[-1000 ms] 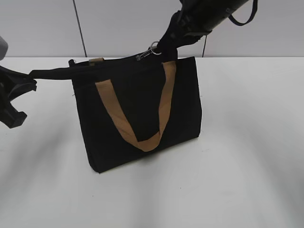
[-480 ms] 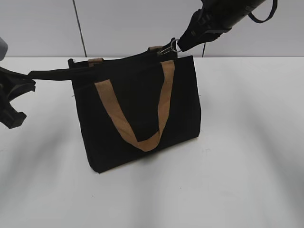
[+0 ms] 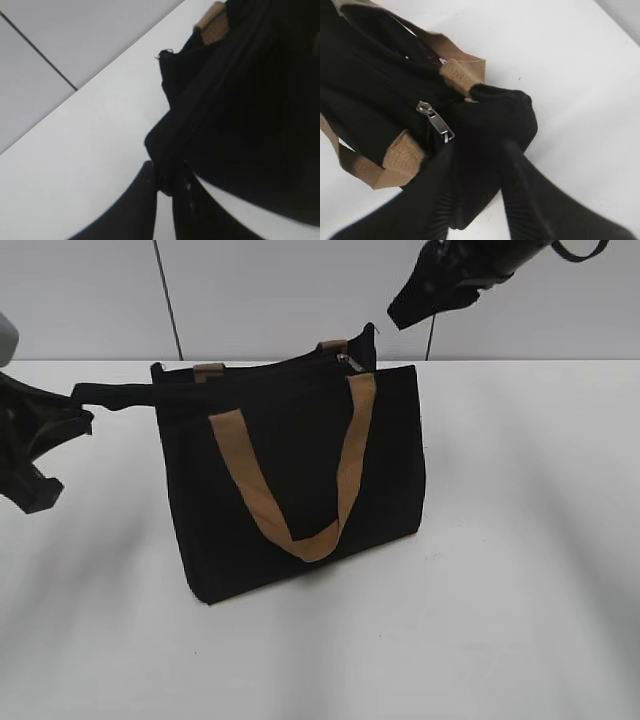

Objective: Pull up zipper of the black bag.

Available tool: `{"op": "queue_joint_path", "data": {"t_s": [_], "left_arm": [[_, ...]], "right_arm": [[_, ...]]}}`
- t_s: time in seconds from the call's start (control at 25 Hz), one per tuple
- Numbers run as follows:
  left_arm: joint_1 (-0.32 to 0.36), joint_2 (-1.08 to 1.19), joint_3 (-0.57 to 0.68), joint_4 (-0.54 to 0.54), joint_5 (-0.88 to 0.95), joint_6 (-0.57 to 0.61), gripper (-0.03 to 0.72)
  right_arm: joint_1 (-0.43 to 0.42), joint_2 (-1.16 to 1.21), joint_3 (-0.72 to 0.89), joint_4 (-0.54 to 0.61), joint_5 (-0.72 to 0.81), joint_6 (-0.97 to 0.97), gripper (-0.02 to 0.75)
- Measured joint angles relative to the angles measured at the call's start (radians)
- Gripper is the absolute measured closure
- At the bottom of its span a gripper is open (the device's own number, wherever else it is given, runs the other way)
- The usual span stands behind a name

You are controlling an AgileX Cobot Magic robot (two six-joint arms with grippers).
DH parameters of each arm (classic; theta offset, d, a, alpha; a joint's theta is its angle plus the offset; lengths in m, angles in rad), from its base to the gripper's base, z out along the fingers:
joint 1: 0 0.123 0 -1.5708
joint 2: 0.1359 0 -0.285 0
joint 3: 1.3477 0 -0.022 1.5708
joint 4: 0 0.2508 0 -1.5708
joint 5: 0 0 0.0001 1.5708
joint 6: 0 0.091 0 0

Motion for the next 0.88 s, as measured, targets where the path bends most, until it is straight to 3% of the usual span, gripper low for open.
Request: {"op": "queue_joint_path", "data": {"t_s": [0.08,0.16,0.28,0.36,0.64,0.88], "left_arm": [[0.0,0.0,0.0,0.0,0.045,0.0,0.524],[0.0,0.0,0.0,0.0,0.093,0.0,0.37],[0.0,0.0,0.0,0.0,0.14,0.0,0.153],[0.0,0.0,0.0,0.0,0.16,0.0,0.076],[0.0,-0.001,0.0,0.0,0.232,0.0,0.041],[0.001,-0.062,0.0,0.0,0.024,0.0,0.059]], "right_arm": [[-0.002,-0.023,0.0,-0.003,0.0,-0.001,0.393],[-0.002,-0.045,0.0,-0.004,0.008,-0.002,0.327],[-0.002,-0.074,0.0,-0.005,0.039,-0.002,0.293],[-0.002,-0.091,0.0,-0.012,0.07,-0.002,0.286],[-0.002,-0.127,0.0,-0.095,0.243,-0.002,0.283],[-0.002,-0.16,0.0,-0.161,0.272,0.044,0.283]]}}
